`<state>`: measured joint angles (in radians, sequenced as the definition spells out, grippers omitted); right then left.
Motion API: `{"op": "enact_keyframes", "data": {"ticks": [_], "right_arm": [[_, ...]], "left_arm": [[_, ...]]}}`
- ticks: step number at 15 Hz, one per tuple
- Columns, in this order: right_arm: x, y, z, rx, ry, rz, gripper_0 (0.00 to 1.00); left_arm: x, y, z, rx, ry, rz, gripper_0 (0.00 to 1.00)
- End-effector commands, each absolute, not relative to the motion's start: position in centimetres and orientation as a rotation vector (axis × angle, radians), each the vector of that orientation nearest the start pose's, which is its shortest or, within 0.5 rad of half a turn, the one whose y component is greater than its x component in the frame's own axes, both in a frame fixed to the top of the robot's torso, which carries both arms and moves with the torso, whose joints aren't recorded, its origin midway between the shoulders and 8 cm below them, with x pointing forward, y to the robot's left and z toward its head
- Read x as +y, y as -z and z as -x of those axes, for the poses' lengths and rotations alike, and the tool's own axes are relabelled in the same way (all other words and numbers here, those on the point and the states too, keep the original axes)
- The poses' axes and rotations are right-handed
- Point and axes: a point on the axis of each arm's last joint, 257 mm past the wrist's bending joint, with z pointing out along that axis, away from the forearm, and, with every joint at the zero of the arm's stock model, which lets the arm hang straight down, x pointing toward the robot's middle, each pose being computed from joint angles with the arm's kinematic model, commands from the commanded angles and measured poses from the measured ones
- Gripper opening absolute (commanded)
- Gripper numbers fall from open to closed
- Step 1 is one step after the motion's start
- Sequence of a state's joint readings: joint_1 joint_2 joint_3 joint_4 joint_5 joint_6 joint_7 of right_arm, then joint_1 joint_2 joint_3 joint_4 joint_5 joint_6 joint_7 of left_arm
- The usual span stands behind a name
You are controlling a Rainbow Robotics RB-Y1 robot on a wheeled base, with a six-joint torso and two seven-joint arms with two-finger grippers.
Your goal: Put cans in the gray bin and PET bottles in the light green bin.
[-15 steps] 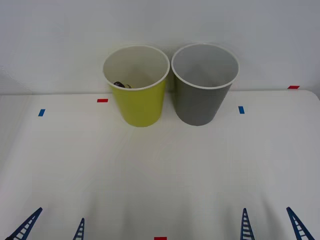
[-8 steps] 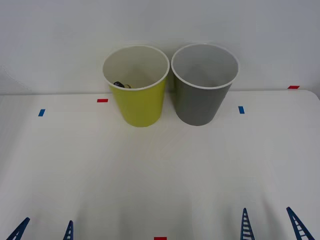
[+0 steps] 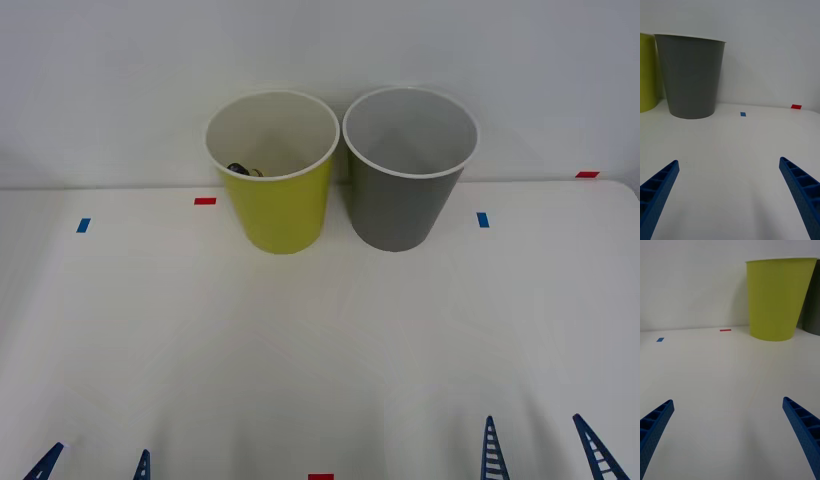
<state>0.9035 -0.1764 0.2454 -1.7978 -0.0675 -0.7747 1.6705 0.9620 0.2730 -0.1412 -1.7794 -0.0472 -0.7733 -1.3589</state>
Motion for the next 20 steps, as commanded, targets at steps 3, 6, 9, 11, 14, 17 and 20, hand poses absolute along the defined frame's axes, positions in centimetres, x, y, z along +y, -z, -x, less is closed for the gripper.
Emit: {"op": "enact_keyframes", "data": {"ticks": [3,6,9,11,14,17,20], "right_arm": [[-24.51,26.94,-24.50,1.454,0.097,0.054,0.93],[-24.51,26.94,-24.50,1.454,0.097,0.054,0.93],[-24.51,26.94,-24.50,1.454,0.097,0.054,0.93],[-24.51,26.94,-24.50,1.454,0.097,0.054,0.93],[-24.51,26.94,-24.50,1.454,0.097,0.054,0.93],[-24.51,26.94,-24.50,1.454,0.097,0.054,0.93],[-24.51,26.94,-24.50,1.454,0.097,0.054,0.93]], "left_arm": [[27.85,29.08,-21.52,1.557,0.034,-0.053,1.00],[27.85,29.08,-21.52,1.557,0.034,-0.053,1.00],[27.85,29.08,-21.52,1.557,0.034,-0.053,1.00],[27.85,29.08,-21.52,1.557,0.034,-0.053,1.00],[27.85,29.08,-21.52,1.557,0.034,-0.053,1.00],[27.85,29.08,-21.52,1.557,0.034,-0.053,1.00],[27.85,29.08,-21.52,1.557,0.034,-0.053,1.00]]}}
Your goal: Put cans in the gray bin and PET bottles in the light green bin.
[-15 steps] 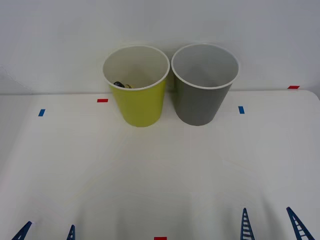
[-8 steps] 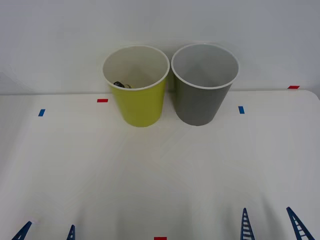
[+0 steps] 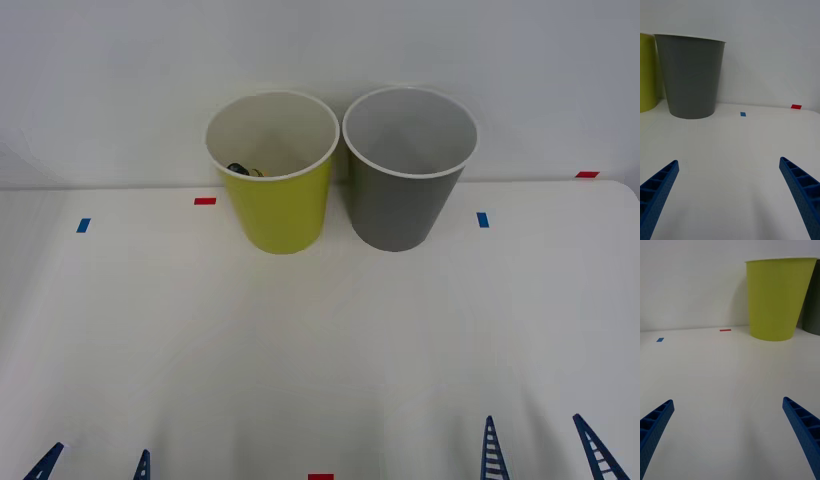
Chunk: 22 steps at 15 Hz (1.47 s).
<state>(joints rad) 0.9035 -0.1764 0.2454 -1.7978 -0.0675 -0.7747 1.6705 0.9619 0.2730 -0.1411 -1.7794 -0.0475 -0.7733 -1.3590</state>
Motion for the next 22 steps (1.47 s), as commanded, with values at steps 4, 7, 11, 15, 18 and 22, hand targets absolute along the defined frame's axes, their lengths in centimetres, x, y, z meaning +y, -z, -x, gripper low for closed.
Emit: {"op": "enact_keyframes", "data": {"ticks": [4,7,11,15,18,22], "right_arm": [[-24.51,26.94,-24.50,1.454,0.097,0.054,0.93],[-24.51,26.94,-24.50,1.454,0.097,0.054,0.93],[-24.51,26.94,-24.50,1.454,0.097,0.054,0.93],[-24.51,26.94,-24.50,1.454,0.097,0.054,0.93],[-24.51,26.94,-24.50,1.454,0.097,0.054,0.93],[-24.51,26.94,-24.50,1.454,0.097,0.054,0.93]], "left_arm": [[27.85,29.08,-21.52,1.557,0.034,-0.053,1.00],[27.85,29.08,-21.52,1.557,0.034,-0.053,1.00],[27.85,29.08,-21.52,1.557,0.034,-0.053,1.00],[27.85,29.08,-21.52,1.557,0.034,-0.053,1.00],[27.85,29.08,-21.52,1.557,0.034,-0.053,1.00],[27.85,29.08,-21.52,1.557,0.034,-0.053,1.00]]}}
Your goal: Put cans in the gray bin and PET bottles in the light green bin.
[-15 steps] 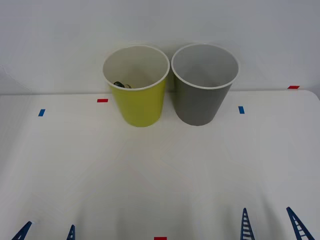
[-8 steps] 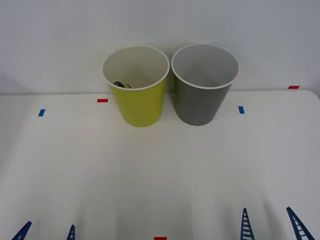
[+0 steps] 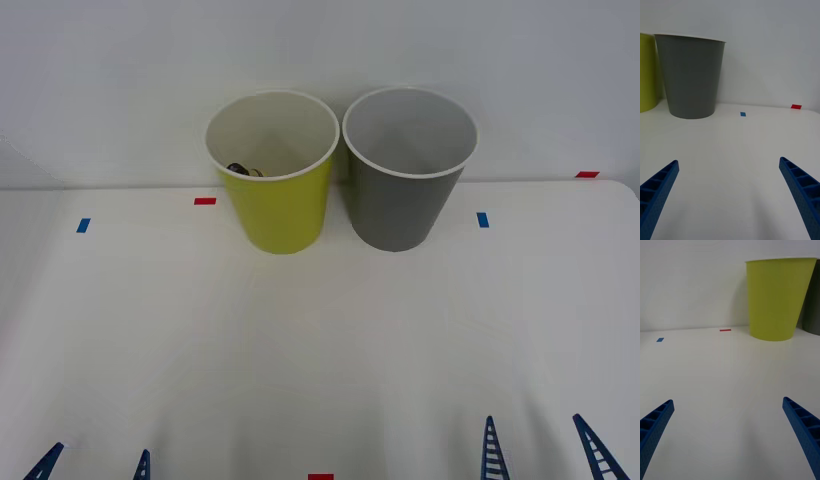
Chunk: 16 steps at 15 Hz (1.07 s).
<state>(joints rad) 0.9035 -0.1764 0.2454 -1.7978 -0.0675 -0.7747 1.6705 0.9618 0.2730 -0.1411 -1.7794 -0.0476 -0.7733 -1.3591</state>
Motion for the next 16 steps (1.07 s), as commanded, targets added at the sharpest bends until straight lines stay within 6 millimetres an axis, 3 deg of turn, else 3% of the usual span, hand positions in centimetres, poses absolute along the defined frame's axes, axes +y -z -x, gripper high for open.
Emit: {"op": "enact_keyframes", "data": {"ticks": [1,16], "right_arm": [[-24.51,26.94,-24.50,1.454,0.097,0.054,0.93],[-24.51,26.94,-24.50,1.454,0.097,0.054,0.93]], "left_arm": [[27.85,29.08,-21.52,1.557,0.034,-0.053,1.00],[27.85,29.08,-21.52,1.557,0.034,-0.053,1.00]]}}
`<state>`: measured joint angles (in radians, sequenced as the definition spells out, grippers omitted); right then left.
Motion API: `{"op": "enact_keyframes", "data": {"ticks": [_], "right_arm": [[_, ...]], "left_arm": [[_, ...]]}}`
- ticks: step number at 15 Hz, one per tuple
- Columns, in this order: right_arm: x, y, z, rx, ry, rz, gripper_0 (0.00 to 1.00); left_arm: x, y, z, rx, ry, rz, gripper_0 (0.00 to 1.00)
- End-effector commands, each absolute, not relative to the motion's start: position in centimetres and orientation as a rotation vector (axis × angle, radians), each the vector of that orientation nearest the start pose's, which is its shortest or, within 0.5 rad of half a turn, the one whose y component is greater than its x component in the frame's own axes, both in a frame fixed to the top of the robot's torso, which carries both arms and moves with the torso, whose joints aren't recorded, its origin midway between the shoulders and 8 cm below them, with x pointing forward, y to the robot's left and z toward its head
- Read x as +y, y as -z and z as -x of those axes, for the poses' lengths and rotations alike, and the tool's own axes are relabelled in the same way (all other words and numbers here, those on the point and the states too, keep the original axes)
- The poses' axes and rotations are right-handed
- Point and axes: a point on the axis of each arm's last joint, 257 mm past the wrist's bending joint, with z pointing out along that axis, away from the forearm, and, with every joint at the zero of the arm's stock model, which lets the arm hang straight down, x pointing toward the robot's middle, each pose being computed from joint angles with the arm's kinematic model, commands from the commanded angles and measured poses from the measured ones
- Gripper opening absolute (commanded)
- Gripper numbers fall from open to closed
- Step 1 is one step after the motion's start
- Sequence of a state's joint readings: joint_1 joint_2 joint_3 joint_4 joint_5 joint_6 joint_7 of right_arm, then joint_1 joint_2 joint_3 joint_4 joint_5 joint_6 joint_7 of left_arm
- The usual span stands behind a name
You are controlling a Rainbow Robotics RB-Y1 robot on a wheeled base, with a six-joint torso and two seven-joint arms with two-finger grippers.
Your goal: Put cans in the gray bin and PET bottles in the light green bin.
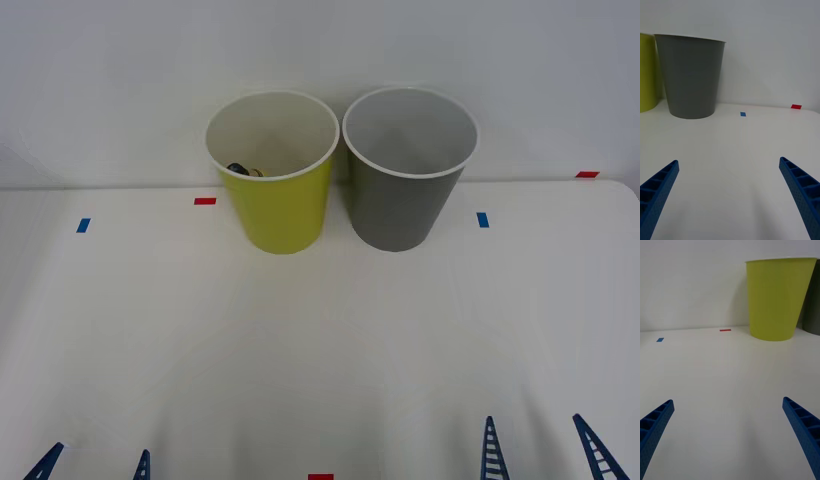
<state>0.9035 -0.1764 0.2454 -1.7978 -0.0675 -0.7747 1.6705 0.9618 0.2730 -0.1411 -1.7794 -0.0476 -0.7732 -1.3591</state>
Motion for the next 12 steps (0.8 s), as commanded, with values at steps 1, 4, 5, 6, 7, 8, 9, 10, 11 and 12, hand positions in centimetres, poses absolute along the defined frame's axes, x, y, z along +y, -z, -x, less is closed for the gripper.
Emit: {"op": "enact_keyframes", "data": {"ticks": [1,4,5,6,7,8,9,10,11,12], "right_arm": [[-24.51,26.94,-24.50,1.454,0.097,0.054,0.93],[-24.51,26.94,-24.50,1.454,0.097,0.054,0.93],[-24.51,26.94,-24.50,1.454,0.097,0.054,0.93],[-24.51,26.94,-24.50,1.454,0.097,0.054,0.93],[-24.51,26.94,-24.50,1.454,0.097,0.054,0.93],[-24.51,26.94,-24.50,1.454,0.097,0.054,0.93],[-24.51,26.94,-24.50,1.454,0.097,0.054,0.93],[-24.51,26.94,-24.50,1.454,0.097,0.054,0.93],[-24.51,26.94,-24.50,1.454,0.097,0.054,0.93],[-24.51,26.94,-24.50,1.454,0.097,0.054,0.93]], "left_arm": [[27.85,29.08,-21.52,1.557,0.034,-0.053,1.00],[27.85,29.08,-21.52,1.557,0.034,-0.053,1.00],[27.85,29.08,-21.52,1.557,0.034,-0.053,1.00],[27.85,29.08,-21.52,1.557,0.034,-0.053,1.00],[27.85,29.08,-21.52,1.557,0.034,-0.053,1.00],[27.85,29.08,-21.52,1.557,0.034,-0.053,1.00],[27.85,29.08,-21.52,1.557,0.034,-0.053,1.00],[27.85,29.08,-21.52,1.557,0.034,-0.053,1.00],[27.85,29.08,-21.52,1.557,0.034,-0.053,1.00],[27.85,29.08,-21.52,1.557,0.034,-0.053,1.00]]}}
